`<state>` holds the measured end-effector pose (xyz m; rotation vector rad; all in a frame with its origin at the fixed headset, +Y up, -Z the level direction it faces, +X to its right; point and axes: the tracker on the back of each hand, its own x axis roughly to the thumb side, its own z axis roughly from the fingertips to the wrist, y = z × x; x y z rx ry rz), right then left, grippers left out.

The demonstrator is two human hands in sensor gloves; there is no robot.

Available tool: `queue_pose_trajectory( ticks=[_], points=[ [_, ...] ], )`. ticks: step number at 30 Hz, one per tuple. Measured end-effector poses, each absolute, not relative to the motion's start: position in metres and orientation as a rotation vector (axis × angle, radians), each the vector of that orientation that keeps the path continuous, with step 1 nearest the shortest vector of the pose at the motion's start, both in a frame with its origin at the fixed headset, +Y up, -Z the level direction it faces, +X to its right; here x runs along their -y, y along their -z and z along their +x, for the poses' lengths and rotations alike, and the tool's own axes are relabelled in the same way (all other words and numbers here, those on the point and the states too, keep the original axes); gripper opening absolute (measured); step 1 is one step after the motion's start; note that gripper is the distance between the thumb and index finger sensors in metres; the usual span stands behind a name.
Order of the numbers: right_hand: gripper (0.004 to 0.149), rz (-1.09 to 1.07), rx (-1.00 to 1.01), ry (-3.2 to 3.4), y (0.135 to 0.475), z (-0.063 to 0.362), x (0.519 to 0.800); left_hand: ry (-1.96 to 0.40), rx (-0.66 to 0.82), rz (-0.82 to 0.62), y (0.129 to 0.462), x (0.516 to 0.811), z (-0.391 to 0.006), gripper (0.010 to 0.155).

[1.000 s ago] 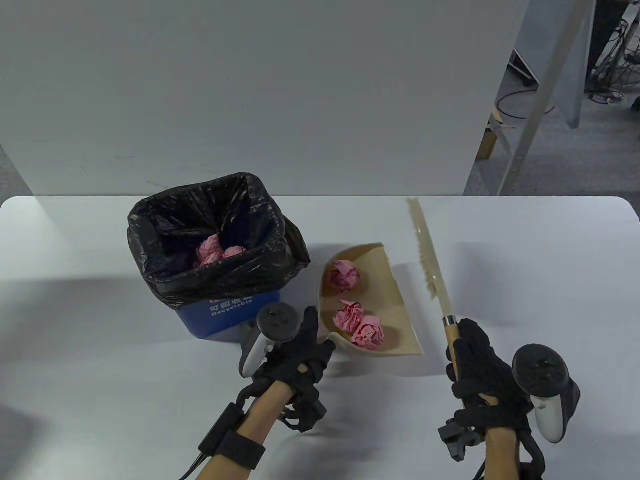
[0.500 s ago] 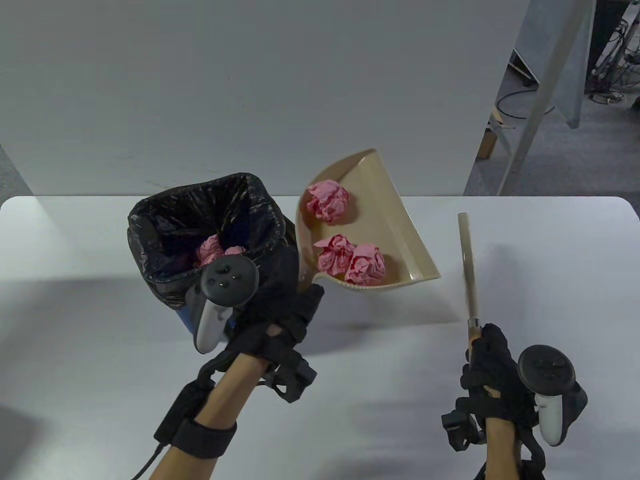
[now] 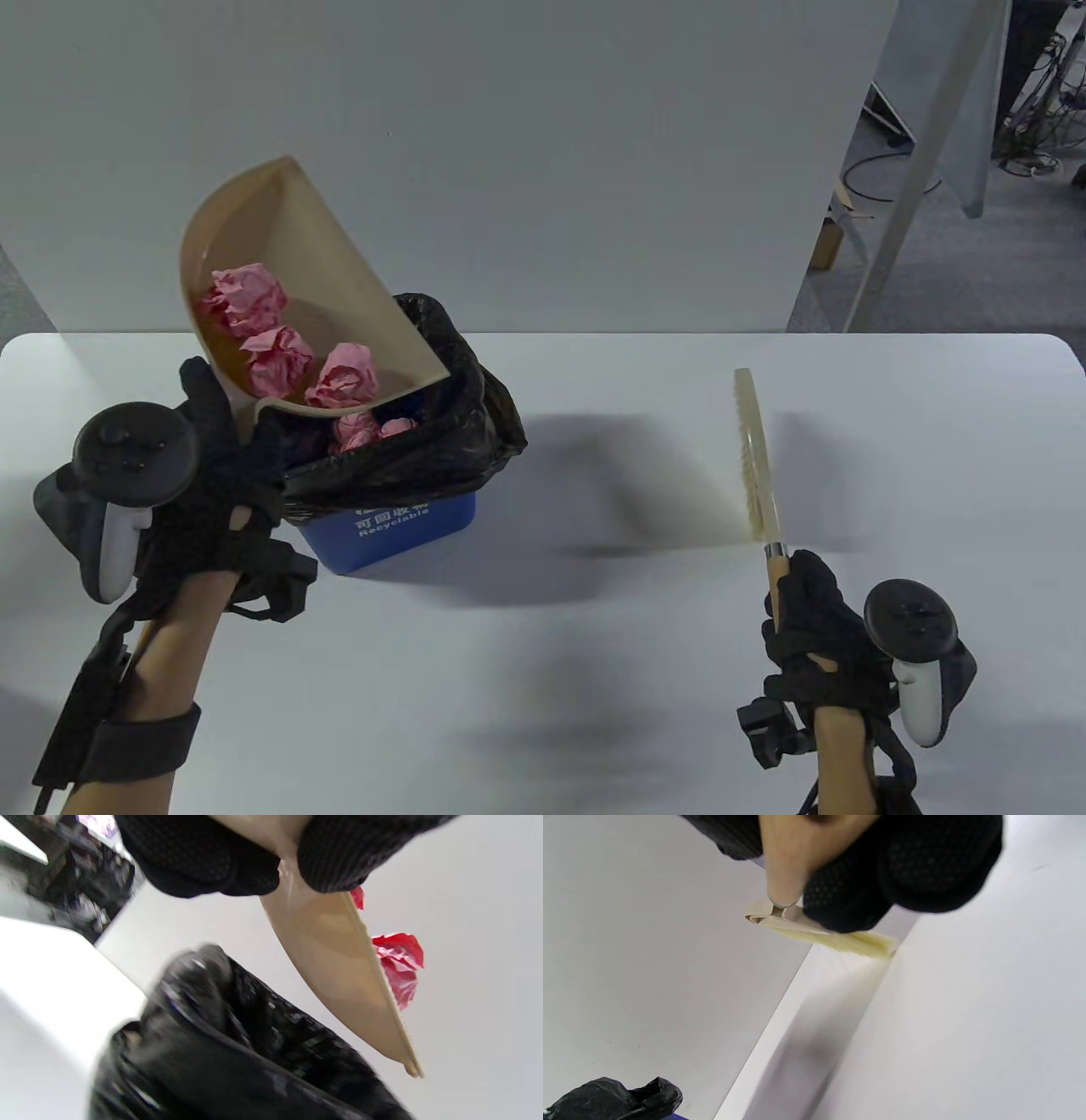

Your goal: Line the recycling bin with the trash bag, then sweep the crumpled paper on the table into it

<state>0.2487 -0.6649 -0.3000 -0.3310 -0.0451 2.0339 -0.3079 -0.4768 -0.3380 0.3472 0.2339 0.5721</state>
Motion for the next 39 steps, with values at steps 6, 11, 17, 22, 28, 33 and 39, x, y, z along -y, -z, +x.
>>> queue_pose_trajectory(
  ticks=[6, 11, 17, 22, 28, 33, 39],
  points=[
    [0.056, -0.338, 0.053, -2.038, 0.3, 0.248, 0.666, -0.003, -0.242, 0.467, 0.34, 0.491, -0.297, 0.079],
    [0.056, -0.337, 0.053, -2.043, 0.3, 0.248, 0.666, 0.227, -0.226, 0.633, 0.335, 0.496, -0.282, 0.079],
    [0.056, -0.337, 0.06, -2.044, 0.301, 0.248, 0.667, 0.002, -0.281, 0.718, 0.322, 0.486, -0.273, 0.079],
    [0.056, -0.342, 0.076, -2.04, 0.301, 0.247, 0.668, -0.534, -0.092, 0.626, 0.307, 0.496, -0.235, 0.082],
    [0.056, -0.357, 0.144, -1.996, 0.299, 0.249, 0.668, -0.901, 0.268, 0.31, 0.316, 0.536, -0.149, 0.082],
    [0.056, -0.39, 0.267, -1.988, 0.295, 0.249, 0.664, -1.062, 0.24, 0.021, 0.343, 0.588, -0.091, 0.082],
    [0.059, -0.418, 0.335, -1.94, 0.289, 0.253, 0.66, -1.02, 0.122, -0.174, 0.386, 0.646, -0.043, 0.085]
  ],
)
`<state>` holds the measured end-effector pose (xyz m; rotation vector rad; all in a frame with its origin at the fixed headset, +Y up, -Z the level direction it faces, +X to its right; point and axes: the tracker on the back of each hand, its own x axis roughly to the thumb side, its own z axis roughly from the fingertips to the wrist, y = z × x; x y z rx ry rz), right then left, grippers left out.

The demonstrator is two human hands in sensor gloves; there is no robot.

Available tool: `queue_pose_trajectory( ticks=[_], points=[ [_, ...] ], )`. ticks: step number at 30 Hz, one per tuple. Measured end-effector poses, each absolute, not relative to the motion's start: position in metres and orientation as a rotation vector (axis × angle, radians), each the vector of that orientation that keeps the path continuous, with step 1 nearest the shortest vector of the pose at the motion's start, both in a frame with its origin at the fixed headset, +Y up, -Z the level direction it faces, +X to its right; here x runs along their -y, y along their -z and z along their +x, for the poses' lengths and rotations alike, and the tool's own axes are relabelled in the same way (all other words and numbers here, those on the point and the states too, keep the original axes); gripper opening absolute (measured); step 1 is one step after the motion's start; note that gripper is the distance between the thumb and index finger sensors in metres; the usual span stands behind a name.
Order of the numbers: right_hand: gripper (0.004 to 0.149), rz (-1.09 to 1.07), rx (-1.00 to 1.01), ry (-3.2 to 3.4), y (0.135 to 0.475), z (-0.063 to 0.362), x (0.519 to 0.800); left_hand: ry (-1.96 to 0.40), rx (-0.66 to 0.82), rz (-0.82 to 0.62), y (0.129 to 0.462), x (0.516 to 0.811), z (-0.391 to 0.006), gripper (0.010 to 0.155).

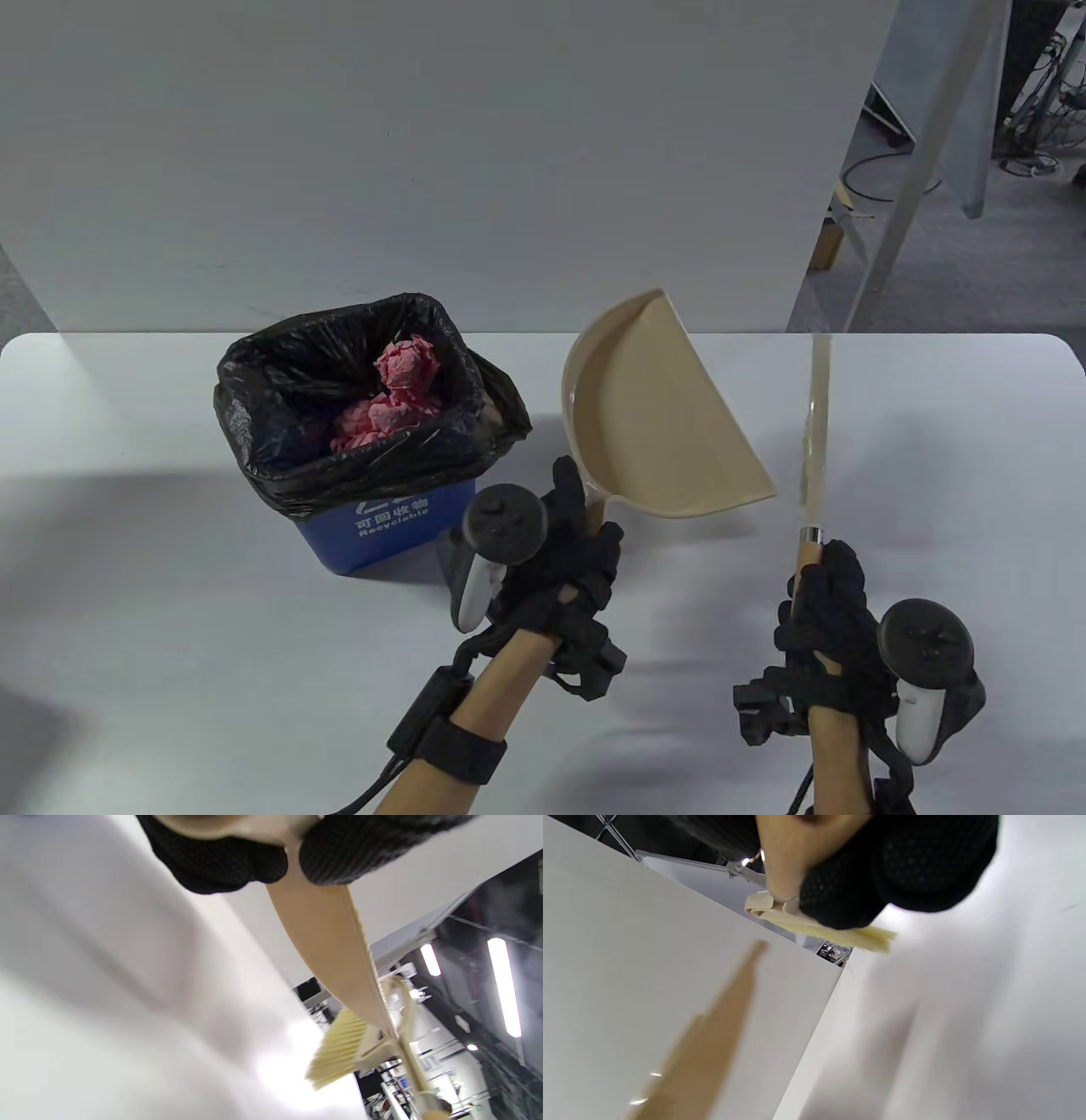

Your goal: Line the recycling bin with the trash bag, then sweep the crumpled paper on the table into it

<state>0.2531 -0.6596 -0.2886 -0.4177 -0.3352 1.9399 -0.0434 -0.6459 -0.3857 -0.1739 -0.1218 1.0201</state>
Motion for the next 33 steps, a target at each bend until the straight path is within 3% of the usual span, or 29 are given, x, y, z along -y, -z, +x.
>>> queue_pose_trajectory(
  ticks=[11, 16, 20, 23, 25, 27, 30, 33],
  points=[
    [0.059, -0.333, 0.306, -2.004, 0.293, 0.236, 0.659, -0.818, 0.014, -0.393, 0.443, 0.716, -0.003, 0.086],
    [0.059, -0.3, 0.255, -2.023, 0.296, 0.228, 0.662, -0.868, -0.011, -0.489, 0.452, 0.733, 0.008, 0.088],
    [0.057, -0.3, 0.236, -2.036, 0.297, 0.228, 0.663, -1.074, 0.085, -0.702, 0.459, 0.748, 0.011, 0.093],
    [0.057, -0.297, 0.233, -2.029, 0.297, 0.228, 0.663, -1.353, 0.185, -0.875, 0.458, 0.758, 0.01, 0.095],
    [0.057, -0.297, 0.231, -2.033, 0.298, 0.228, 0.664, -1.419, 0.189, -0.874, 0.455, 0.76, 0.004, 0.089],
    [0.057, -0.305, 0.221, -2.04, 0.298, 0.227, 0.665, -1.43, 0.129, -0.784, 0.452, 0.758, -0.008, 0.078],
    [0.057, -0.313, 0.193, -2.054, 0.3, 0.227, 0.668, -1.401, 0.056, -0.616, 0.448, 0.751, -0.03, 0.074],
    [0.057, -0.303, 0.179, -2.081, 0.302, 0.224, 0.669, -1.309, 0.099, -0.549, 0.439, 0.74, -0.049, 0.071]
  ],
)
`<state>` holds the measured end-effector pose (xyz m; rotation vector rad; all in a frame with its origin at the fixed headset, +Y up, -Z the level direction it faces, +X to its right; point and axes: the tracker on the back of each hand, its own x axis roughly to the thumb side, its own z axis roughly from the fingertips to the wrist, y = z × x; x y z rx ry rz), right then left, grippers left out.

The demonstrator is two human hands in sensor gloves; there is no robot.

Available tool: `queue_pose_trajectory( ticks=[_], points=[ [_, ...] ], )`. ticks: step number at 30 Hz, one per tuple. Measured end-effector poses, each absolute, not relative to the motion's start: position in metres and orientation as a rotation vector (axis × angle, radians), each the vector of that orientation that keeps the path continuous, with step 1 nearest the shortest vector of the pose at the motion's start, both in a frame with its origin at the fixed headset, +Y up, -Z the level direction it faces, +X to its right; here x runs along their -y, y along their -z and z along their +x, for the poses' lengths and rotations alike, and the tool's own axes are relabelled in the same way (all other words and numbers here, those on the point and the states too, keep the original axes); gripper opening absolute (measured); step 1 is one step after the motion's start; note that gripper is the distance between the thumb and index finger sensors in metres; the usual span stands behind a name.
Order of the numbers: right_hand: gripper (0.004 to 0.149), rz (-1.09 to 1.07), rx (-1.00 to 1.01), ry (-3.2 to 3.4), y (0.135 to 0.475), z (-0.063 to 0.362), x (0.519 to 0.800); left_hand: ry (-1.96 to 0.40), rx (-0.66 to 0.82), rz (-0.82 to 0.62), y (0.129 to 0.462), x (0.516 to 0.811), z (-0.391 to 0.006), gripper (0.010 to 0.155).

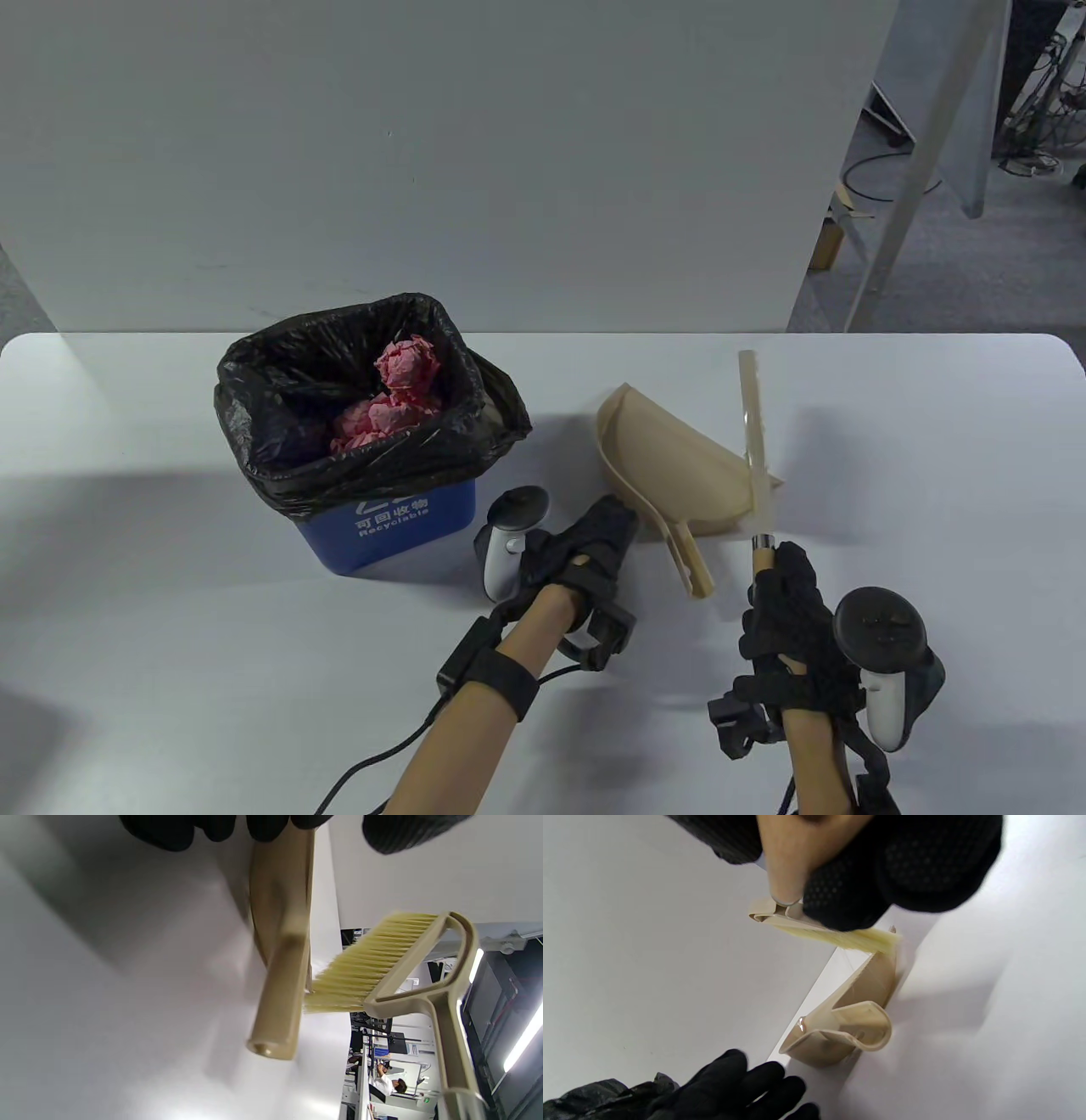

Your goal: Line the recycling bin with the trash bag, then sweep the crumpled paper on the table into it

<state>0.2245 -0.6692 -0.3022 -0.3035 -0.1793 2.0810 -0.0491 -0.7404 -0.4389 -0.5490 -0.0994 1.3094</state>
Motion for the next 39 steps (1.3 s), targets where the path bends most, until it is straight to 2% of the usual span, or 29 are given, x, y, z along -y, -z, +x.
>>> queue_pose_trajectory(
  ticks=[3, 8, 11, 13, 16, 21, 28, 39],
  points=[
    [0.058, -0.277, 0.165, -2.152, 0.305, 0.219, 0.67, -1.129, 0.191, -0.506, 0.428, 0.725, -0.067, 0.072],
    [0.059, -0.211, 0.056, -2.339, 0.313, 0.202, 0.675, -0.699, 0.335, -0.344, 0.396, 0.694, -0.099, 0.079],
    [0.059, -0.178, 0.015, -2.465, 0.318, 0.19, 0.68, -0.391, 0.396, -0.352, 0.372, 0.683, -0.115, 0.085],
    [0.058, -0.184, 0.015, -2.539, 0.32, 0.185, 0.682, -0.292, 0.409, -0.33, 0.36, 0.681, -0.124, 0.087],
    [0.058, -0.207, 0.022, -2.623, 0.324, 0.176, 0.686, -0.267, 0.413, -0.265, 0.344, 0.683, -0.141, 0.087],
    [0.057, -0.217, -0.01, -2.682, 0.326, 0.173, 0.692, -0.347, 0.414, -0.126, 0.339, 0.675, -0.154, 0.085],
    [0.056, -0.204, -0.056, -2.735, 0.329, 0.168, 0.697, -0.429, 0.37, -0.136, 0.344, 0.678, -0.166, 0.084],
    [0.058, -0.198, -0.128, -2.645, 0.329, 0.174, 0.697, -0.425, 0.356, -0.141, 0.346, 0.678, -0.168, 0.084]
  ],
)
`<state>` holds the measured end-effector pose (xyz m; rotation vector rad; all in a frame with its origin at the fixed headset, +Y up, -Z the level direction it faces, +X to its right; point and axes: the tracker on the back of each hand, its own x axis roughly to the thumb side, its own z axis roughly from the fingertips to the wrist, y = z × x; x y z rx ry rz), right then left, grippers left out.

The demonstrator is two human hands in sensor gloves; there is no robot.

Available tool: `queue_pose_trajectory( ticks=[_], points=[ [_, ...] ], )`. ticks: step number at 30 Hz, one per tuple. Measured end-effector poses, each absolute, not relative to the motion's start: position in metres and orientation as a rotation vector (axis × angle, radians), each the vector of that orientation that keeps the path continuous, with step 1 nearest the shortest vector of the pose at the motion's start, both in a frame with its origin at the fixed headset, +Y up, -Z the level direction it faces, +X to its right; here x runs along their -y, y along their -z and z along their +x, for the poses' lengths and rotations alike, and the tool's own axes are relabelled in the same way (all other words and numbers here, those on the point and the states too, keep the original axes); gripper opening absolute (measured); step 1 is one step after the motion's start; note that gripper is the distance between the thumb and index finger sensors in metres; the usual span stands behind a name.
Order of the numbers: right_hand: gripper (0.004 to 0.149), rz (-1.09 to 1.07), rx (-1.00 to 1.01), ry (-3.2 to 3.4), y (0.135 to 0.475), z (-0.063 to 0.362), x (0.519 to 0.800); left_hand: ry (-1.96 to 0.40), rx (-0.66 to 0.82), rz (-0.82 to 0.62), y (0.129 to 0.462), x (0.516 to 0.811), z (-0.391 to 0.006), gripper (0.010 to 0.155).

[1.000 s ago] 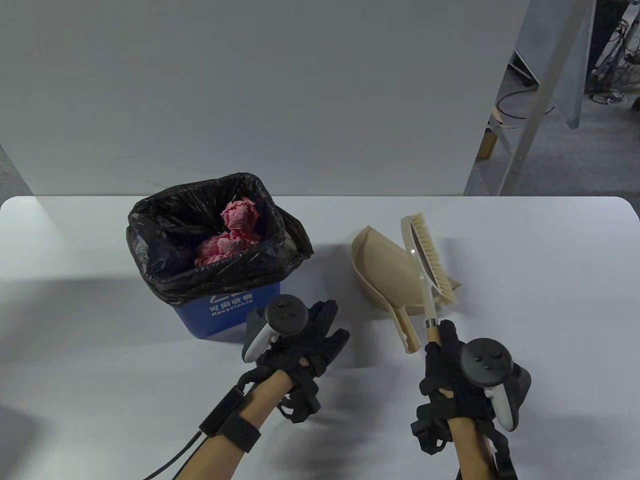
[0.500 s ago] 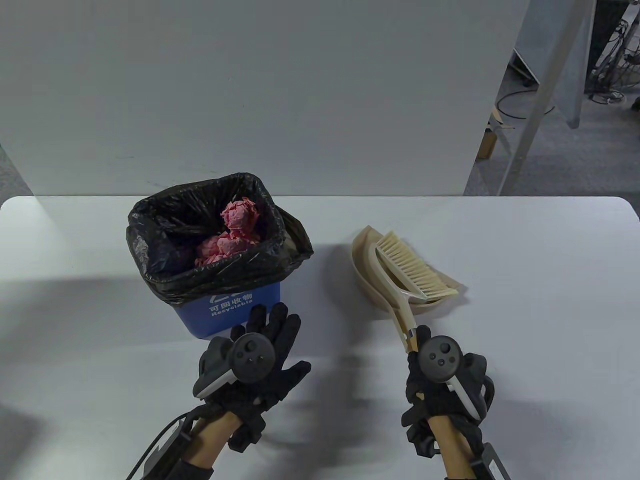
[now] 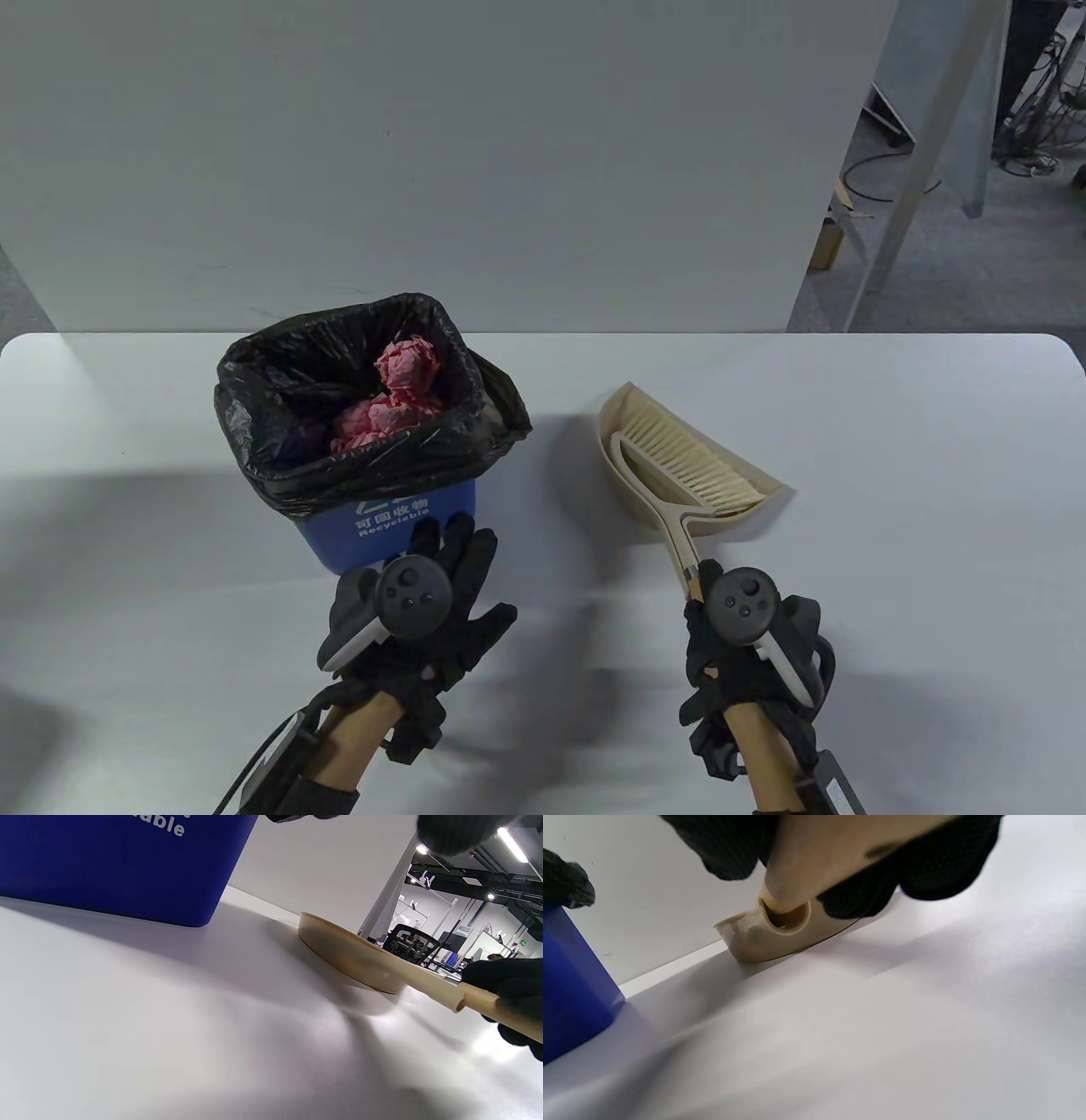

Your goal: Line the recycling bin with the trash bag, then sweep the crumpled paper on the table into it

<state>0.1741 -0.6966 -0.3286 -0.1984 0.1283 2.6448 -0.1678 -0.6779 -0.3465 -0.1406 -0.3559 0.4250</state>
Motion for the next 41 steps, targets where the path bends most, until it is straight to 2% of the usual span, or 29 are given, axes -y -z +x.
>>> queue_pose_trajectory(
  ticks=[4, 9, 19, 41],
  points=[
    [0.07, -0.134, -0.164, -2.577, 0.328, 0.18, 0.693, -0.436, 0.342, -0.145, 0.346, 0.678, -0.171, 0.084],
    [0.076, -0.05, -0.148, -2.554, 0.329, 0.185, 0.691, -0.431, 0.32, -0.164, 0.348, 0.681, -0.174, 0.085],
    [0.078, 0.115, -0.074, -2.661, 0.322, 0.173, 0.68, -0.386, 0.321, -0.164, 0.35, 0.682, -0.174, 0.086],
    [0.079, 0.148, -0.134, -2.629, 0.317, 0.167, 0.682, -0.383, 0.306, -0.19, 0.349, 0.682, -0.174, 0.087]
  ],
)
